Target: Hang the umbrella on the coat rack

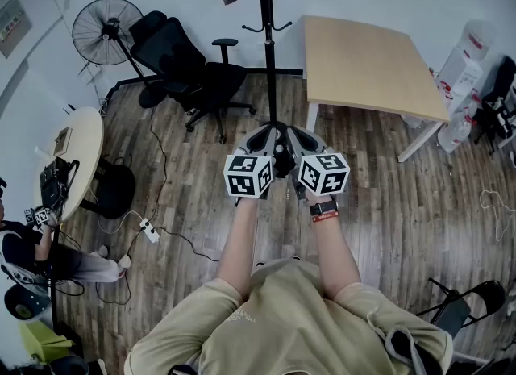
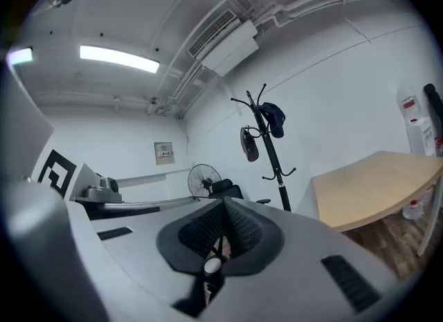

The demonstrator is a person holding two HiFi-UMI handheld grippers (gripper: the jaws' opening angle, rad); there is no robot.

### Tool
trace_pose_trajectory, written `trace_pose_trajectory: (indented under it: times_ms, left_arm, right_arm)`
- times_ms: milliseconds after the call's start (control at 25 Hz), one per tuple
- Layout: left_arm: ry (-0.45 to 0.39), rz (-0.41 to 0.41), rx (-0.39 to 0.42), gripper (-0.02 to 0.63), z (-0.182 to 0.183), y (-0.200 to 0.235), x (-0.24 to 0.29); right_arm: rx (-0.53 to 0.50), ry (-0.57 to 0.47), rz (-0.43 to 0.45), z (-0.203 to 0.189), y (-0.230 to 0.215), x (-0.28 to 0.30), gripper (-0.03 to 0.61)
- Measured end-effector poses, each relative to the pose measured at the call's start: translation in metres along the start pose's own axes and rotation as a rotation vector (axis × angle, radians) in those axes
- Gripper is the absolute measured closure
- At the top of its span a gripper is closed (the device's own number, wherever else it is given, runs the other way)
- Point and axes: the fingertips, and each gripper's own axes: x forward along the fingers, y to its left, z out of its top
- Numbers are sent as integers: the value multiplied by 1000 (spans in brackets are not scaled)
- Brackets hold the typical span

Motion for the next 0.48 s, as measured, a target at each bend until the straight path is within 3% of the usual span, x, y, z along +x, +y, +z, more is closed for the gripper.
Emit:
trace_pose_trajectory:
  times_ms: [480]
  left_arm:
    - [-35, 8, 41, 583, 9, -39, 20]
  right_arm:
    - [-7, -45, 27, 20, -33, -20, 565]
